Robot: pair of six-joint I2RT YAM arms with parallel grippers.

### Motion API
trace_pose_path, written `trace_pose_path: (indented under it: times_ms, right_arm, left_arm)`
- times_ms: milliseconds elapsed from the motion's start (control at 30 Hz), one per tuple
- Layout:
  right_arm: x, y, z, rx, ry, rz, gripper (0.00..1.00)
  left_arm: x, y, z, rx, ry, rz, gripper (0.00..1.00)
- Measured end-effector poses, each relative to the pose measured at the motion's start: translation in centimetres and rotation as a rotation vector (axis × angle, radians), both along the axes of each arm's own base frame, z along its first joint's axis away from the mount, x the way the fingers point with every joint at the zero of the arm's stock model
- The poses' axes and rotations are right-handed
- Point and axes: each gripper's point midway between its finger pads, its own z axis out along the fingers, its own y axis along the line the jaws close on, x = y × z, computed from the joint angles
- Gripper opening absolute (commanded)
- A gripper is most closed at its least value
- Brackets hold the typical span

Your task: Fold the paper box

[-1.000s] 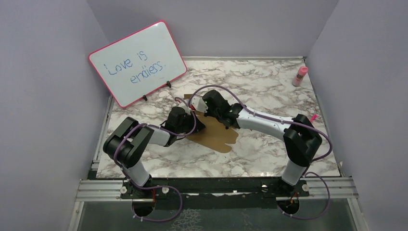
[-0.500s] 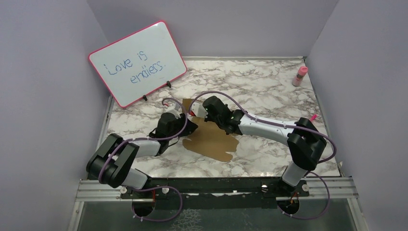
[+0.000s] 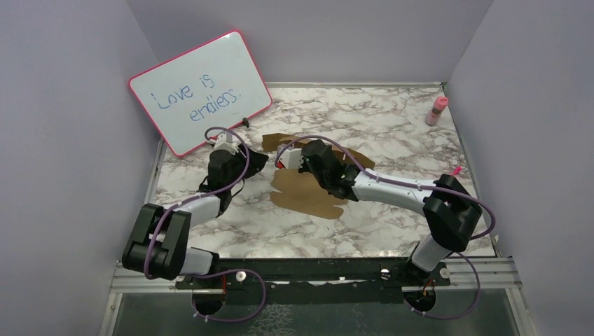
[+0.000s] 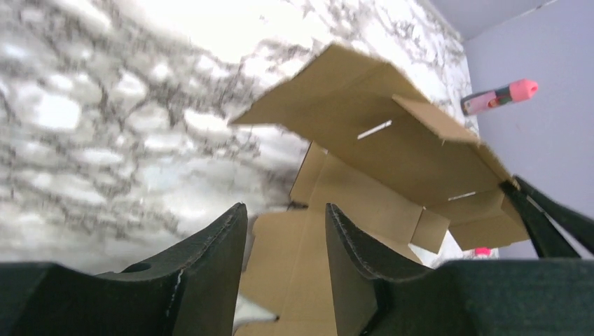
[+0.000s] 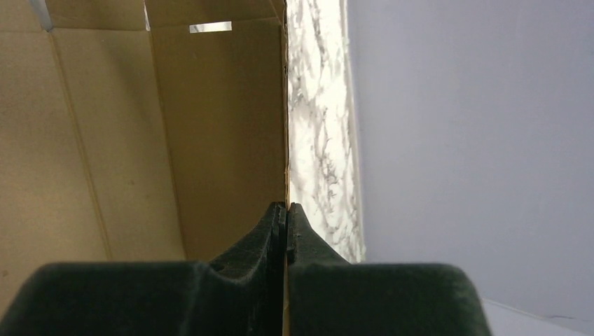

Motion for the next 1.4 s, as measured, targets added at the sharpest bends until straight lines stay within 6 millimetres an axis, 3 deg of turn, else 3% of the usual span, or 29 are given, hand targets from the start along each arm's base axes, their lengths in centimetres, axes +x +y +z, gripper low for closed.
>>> trace_pose_path:
  times_ms: [200,533,1033,1400]
  right_arm:
    - [0.6,0.5,1.0,-0.003,-0.07,0.032,0.05]
    - [0.3,0.1,-0.3,-0.038,-0.1,0.059,0.06]
    - [-0.3,1.1,-1.4,-0.055,-0.091,0.12,0.06]
    - [-0.5,1.4,-2.7,-0.082,-0.071,0.132,0.06]
  left_arm:
    - [3.2,0.6,1.6,0.008,-0.049,0.031,0.52]
    - [5.8,1.6,0.0,0.098,-0.119,0.027,0.59]
    - [6.5,1.6,0.0,0.244,-0.301,-0.16,0.58]
    - [5.7,0.7,-0.6,0.259,-0.328,-0.261,0.44]
